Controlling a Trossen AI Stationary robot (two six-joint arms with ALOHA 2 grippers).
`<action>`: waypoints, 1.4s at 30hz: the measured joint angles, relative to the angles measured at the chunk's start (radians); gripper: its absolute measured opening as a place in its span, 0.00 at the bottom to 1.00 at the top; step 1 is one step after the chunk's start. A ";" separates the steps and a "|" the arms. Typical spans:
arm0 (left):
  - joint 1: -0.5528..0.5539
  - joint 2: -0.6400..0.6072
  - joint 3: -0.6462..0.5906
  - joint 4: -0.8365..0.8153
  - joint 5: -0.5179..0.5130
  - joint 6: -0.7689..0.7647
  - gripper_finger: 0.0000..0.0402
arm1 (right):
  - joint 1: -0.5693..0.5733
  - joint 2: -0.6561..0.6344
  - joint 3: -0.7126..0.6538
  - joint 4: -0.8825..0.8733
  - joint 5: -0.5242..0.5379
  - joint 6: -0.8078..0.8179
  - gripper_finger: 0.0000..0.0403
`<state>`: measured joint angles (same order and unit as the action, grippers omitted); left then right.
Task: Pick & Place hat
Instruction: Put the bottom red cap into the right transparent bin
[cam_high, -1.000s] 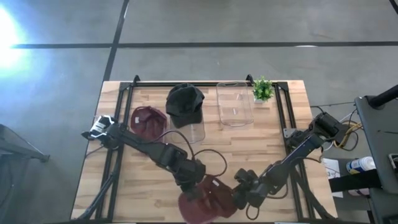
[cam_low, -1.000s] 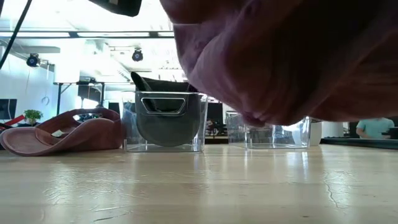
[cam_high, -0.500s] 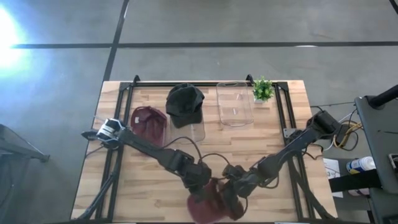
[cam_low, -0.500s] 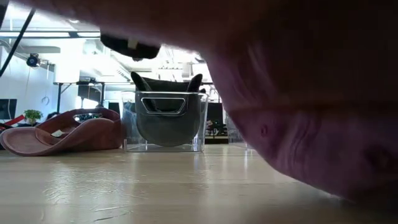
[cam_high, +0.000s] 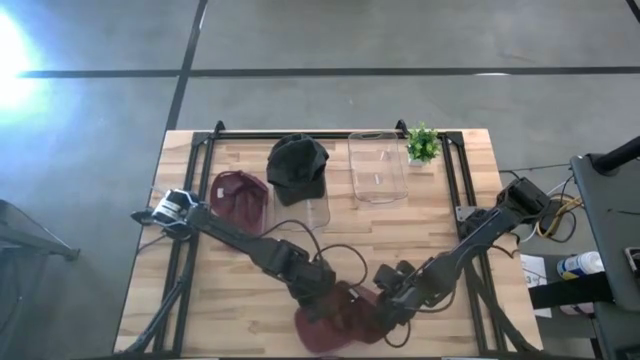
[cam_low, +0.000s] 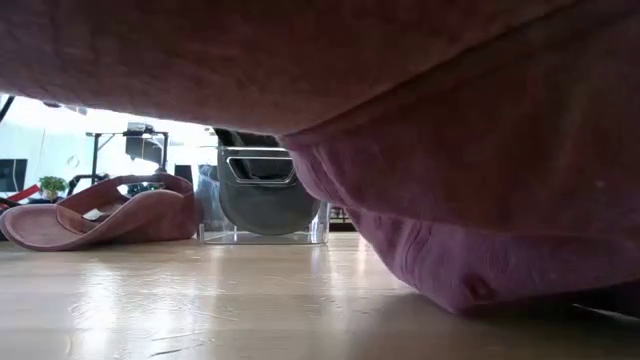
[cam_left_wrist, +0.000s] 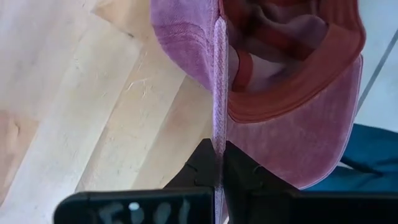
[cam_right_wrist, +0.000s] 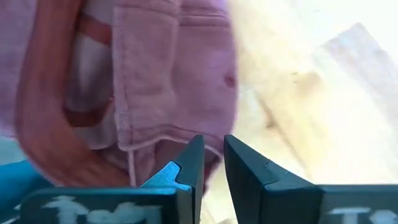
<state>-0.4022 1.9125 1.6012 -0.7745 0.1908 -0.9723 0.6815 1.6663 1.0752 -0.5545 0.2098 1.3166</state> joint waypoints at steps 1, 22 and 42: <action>0.000 0.000 0.000 -0.004 0.003 0.005 0.02 | 0.000 -0.003 0.000 -0.014 0.009 0.001 0.15; 0.015 -0.011 -0.001 -0.002 0.024 0.015 0.02 | -0.033 0.007 -0.087 0.307 -0.126 -0.080 0.15; 0.069 0.008 -0.003 0.094 -0.078 0.036 0.02 | -0.205 0.085 -0.082 0.554 -0.157 -0.213 0.15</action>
<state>-0.3336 1.9209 1.5982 -0.6806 0.1132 -0.9360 0.4760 1.7516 0.9928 -0.0007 0.0532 1.1038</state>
